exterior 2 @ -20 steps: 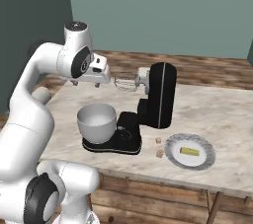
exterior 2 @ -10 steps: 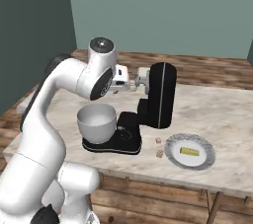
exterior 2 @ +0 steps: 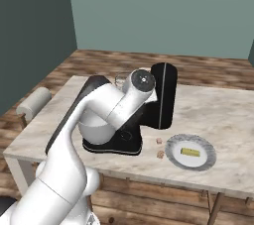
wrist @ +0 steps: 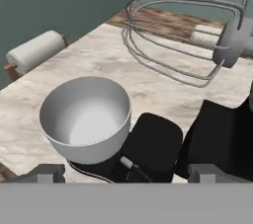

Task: Add butter and sugar cubes to the stand mixer bowl and then turn on the stand mixer to begin making frosting.

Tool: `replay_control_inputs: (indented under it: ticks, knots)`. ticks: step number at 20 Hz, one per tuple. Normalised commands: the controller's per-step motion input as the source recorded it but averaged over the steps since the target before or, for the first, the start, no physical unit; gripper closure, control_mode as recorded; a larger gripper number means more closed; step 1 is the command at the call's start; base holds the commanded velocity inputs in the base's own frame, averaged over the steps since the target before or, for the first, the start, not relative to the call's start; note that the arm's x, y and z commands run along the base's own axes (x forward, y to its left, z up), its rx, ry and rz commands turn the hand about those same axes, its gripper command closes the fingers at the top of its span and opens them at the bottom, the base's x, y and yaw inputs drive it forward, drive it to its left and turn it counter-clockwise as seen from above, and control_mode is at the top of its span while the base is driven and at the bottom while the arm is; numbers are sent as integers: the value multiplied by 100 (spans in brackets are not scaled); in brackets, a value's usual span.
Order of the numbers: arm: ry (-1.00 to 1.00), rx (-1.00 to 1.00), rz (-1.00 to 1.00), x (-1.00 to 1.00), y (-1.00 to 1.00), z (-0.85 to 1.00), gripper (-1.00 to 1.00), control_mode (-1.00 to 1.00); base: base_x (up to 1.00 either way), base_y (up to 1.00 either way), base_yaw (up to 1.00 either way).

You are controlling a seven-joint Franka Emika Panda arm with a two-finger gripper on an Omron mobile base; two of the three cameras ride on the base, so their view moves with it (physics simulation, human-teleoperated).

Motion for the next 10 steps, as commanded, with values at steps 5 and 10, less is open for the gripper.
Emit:
replay_control_inputs:
  ticks: [5, 10]
  knots:
    - [-1, 1, 26, 0, -52, -23, -100, -100, 0, 0, 0]
    - [0, 0, 26, 0, -40, -22, -100, -100, 0, 0, 0]
